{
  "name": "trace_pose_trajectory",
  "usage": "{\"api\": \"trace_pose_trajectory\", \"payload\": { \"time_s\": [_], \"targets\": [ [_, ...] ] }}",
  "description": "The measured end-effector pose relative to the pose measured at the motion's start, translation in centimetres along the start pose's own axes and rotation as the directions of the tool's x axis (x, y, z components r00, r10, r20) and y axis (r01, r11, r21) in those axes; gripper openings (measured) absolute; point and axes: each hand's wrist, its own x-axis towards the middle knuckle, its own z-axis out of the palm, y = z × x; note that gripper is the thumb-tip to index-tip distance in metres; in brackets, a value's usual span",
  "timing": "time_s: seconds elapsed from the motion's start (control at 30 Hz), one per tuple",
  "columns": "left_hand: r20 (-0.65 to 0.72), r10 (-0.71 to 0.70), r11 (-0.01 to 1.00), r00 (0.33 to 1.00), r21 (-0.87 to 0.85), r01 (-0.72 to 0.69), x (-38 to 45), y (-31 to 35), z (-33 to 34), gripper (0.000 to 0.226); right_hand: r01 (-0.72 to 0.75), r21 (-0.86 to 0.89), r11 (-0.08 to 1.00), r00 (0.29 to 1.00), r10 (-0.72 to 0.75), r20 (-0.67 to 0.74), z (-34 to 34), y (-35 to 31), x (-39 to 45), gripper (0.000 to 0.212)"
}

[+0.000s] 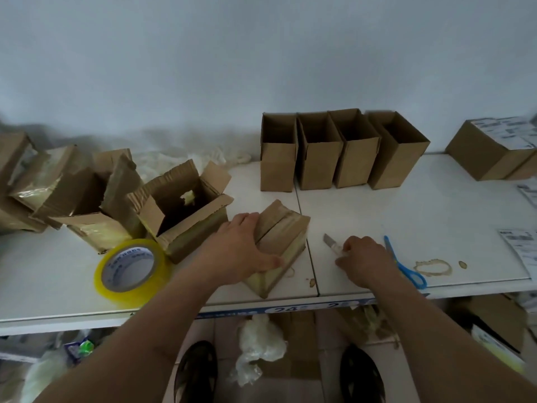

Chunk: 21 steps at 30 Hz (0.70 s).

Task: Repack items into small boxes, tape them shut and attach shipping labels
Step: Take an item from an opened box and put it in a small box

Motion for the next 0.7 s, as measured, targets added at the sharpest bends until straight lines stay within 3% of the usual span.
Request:
{"api": "trace_pose_trajectory", "payload": {
  "time_s": [0.27, 0.4, 0.47, 0.5, 0.6, 0.63, 0.7],
  "targets": [
    [0.123, 0.046, 0.996, 0.991, 0.075, -0.055, -0.2, -1.9, -1.8, 0.094, 0.003, -0.001, 1.0, 0.999, -0.003, 0.053, 0.1, -1.1, -0.4, 0.022],
    [0.107, 0.102, 0.99, 0.989, 0.088, -0.112, 0.2, -2.0, -1.7, 0.091, 0.115, 0.39, 0.914, 0.993, -0.096, -0.066, -2.6, -2.6, -2.0, 0.022],
    [0.107, 0.119, 0.99, 0.987, 0.066, -0.126, 0.4, -2.0, -1.8, 0.087, 0.136, 0.622, 0.771, 0.99, -0.088, -0.108, -4.3, -3.3, -2.9, 0.02],
    [0.111, 0.121, 0.991, 0.986, 0.042, -0.126, 0.5, -2.1, -1.9, 0.086, 0.114, 0.756, 0.645, 0.994, -0.078, -0.083, -5.1, -3.5, -3.3, 0.019],
    [0.119, 0.12, 0.992, 0.986, -0.041, -0.116, 0.8, -2.3, -1.9, 0.084, -0.041, 0.992, 0.116, 0.962, -0.263, 0.071, -7.1, -3.7, -4.7, 0.022],
    [0.119, 0.12, 0.992, 0.986, -0.064, -0.113, 0.9, -2.4, -1.9, 0.084, -0.076, 0.997, 0.025, 0.936, -0.343, 0.08, -7.5, -3.5, -4.8, 0.033],
    [0.119, 0.125, 0.989, 0.985, -0.095, -0.114, 1.1, -2.6, -2.0, 0.083, -0.061, 0.998, 0.012, 0.912, -0.406, 0.061, -7.7, -3.4, -4.9, 0.05]
  ]
}}
